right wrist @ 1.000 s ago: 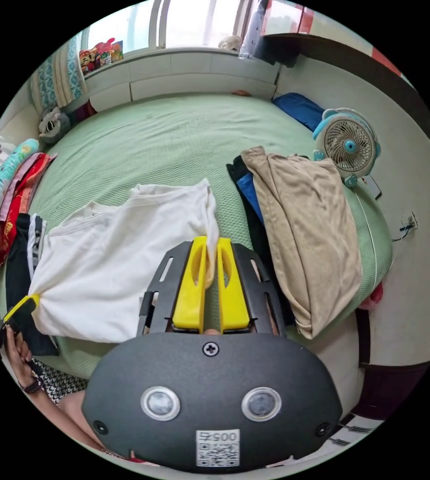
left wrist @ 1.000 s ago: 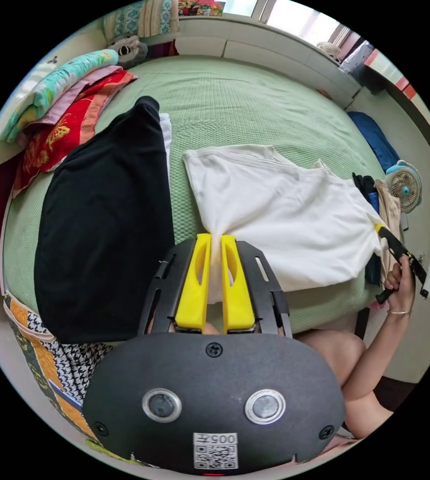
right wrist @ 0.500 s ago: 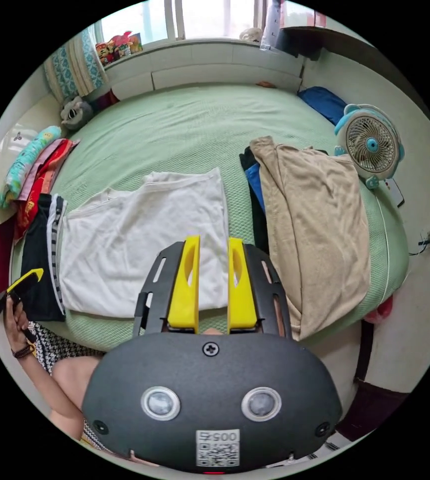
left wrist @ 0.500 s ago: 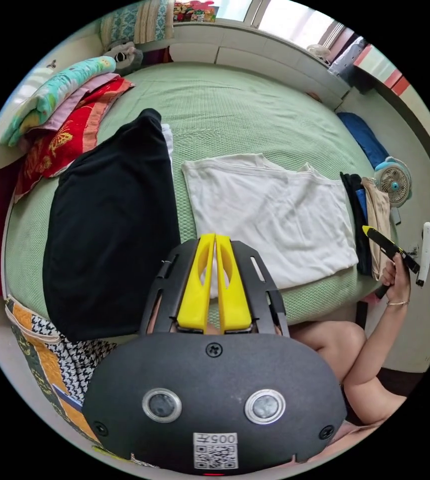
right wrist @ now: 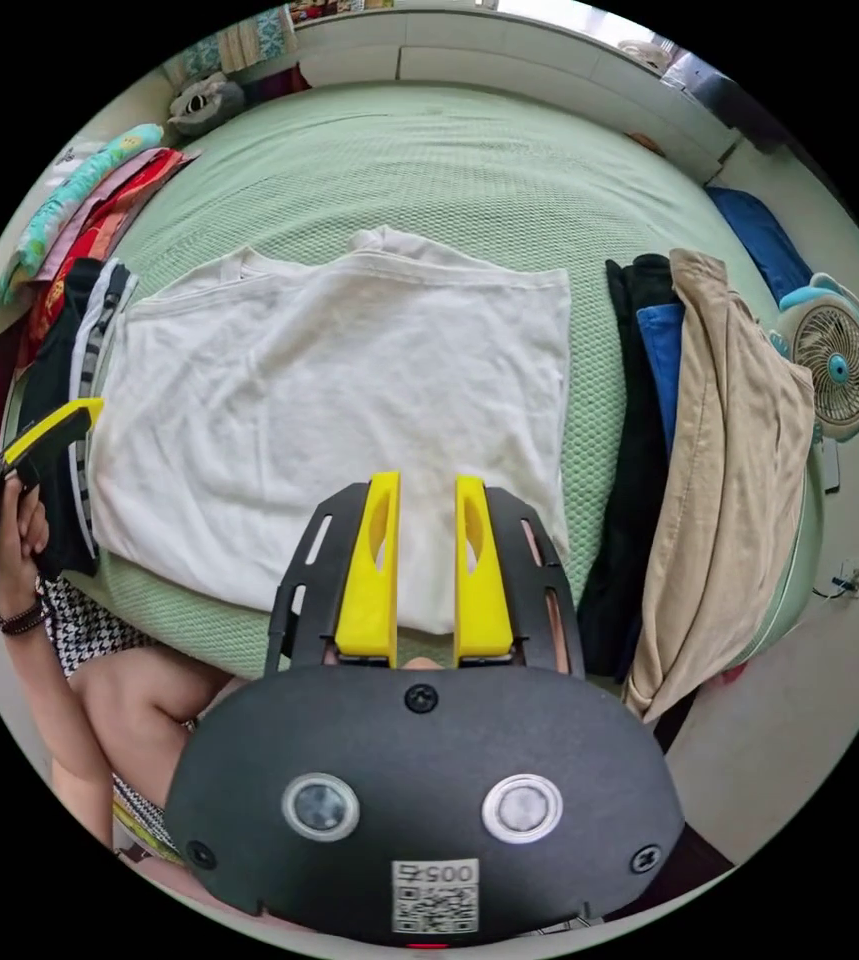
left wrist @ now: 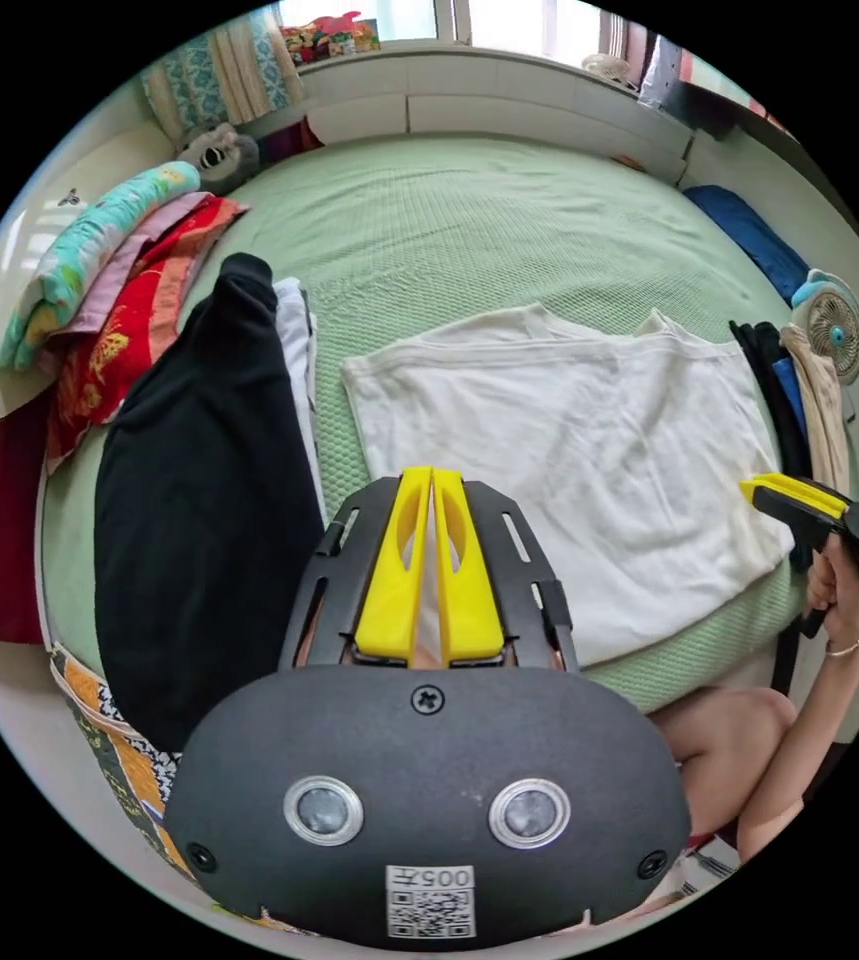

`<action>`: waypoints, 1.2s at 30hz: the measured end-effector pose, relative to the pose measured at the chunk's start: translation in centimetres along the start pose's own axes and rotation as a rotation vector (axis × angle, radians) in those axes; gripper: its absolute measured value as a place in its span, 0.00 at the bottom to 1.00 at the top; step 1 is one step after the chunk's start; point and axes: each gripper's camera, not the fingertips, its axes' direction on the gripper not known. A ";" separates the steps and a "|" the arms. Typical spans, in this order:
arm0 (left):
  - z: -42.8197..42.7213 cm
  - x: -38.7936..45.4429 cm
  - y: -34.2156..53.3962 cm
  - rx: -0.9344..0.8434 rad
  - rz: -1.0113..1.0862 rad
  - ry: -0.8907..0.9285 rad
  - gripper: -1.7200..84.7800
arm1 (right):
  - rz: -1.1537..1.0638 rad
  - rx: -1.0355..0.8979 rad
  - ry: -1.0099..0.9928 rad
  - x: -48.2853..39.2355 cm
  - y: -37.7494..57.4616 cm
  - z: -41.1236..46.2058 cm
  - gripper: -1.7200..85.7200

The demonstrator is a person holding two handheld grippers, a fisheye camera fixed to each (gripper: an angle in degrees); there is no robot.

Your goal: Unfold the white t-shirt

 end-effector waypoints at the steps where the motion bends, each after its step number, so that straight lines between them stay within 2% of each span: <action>1: 0.0 -0.3 0.0 0.013 -0.014 -0.012 0.03 | 0.016 0.027 -0.001 0.3 0.0 -0.2 0.12; 4: 0.2 -2.6 -0.1 0.039 -0.113 0.022 0.04 | 0.060 0.118 0.008 1.2 0.0 -1.1 0.12; 7: 0.9 -4.7 -0.2 0.023 -0.174 0.193 0.10 | 0.106 0.189 -0.013 2.2 0.1 -1.5 0.11; 11: 1.0 -5.5 -0.3 0.045 -0.190 0.169 0.14 | 0.127 0.216 -0.025 2.6 0.0 -1.4 0.10; 16: 1.4 -5.8 -0.2 0.026 -0.216 0.196 0.09 | 0.187 0.250 0.063 3.4 0.2 -1.3 0.10; 21: 0.0 -5.5 0.0 0.022 -0.188 0.163 0.03 | 0.246 0.267 0.039 5.0 0.9 -1.3 0.09; 28: -4.6 -4.3 1.5 0.088 -0.093 0.188 0.02 | 0.280 0.291 0.080 5.8 2.1 -1.8 0.09; 36: -6.6 -2.2 5.1 -0.002 -0.026 0.146 0.02 | 0.326 0.316 0.071 7.4 3.2 -1.7 0.09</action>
